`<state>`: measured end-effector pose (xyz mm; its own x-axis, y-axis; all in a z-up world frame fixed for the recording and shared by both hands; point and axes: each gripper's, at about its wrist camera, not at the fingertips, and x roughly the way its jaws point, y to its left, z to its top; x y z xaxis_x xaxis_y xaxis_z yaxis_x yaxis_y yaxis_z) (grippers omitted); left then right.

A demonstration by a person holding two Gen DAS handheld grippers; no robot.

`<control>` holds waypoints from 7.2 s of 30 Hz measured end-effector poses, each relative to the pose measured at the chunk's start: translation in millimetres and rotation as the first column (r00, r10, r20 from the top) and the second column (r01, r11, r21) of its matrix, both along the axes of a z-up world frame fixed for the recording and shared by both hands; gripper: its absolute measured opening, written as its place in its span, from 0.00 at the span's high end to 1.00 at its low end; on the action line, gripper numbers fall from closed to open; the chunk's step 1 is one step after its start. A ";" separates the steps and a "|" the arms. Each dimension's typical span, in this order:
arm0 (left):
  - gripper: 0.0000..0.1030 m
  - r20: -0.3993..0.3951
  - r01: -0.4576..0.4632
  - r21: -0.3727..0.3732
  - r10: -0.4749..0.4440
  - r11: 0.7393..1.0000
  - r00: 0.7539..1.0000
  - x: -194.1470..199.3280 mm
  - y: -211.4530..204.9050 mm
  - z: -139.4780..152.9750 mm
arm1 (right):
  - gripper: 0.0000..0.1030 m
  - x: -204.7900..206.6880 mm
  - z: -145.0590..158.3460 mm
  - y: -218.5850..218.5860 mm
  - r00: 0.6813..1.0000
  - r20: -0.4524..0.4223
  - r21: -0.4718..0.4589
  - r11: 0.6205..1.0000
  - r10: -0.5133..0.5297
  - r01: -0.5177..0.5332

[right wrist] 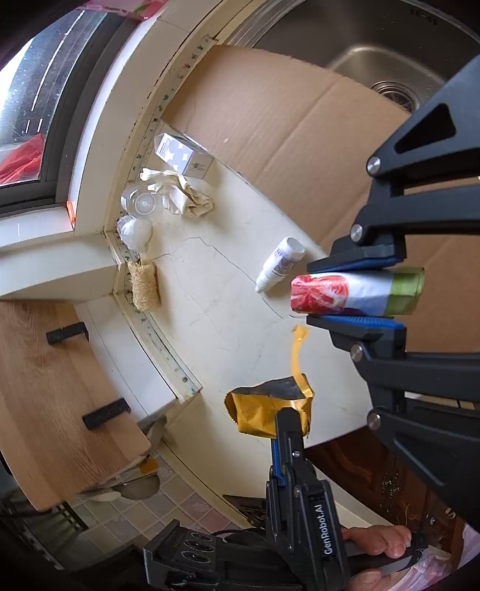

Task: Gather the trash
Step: 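Carry wrapper and packet down over the bin and open both grippers, then raise both tools back up toward the counter trash, then grasp the white dropper bottle with left gripper while right grasps white crumpled tissue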

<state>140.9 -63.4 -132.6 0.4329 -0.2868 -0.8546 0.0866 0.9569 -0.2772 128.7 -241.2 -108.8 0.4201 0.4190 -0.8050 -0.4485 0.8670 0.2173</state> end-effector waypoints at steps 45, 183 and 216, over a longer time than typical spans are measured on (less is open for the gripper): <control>0.91 -0.360 -0.054 -0.037 0.038 0.998 0.932 -216.3 131.8 -322.1 | 0.81 -198.0 -305.8 142.4 0.930 -0.361 -0.115 0.993 -0.073 0.034; 0.78 -0.037 -0.385 0.105 0.390 0.917 0.920 117.7 -0.2 -84.8 | 0.57 205.8 -66.7 -33.6 0.916 -0.194 0.165 0.909 -0.351 0.383; 0.78 0.057 -0.380 0.118 0.376 0.917 0.925 56.6 42.3 -63.7 | 0.84 116.0 -43.0 -1.9 0.961 -0.114 0.166 0.948 -0.254 0.270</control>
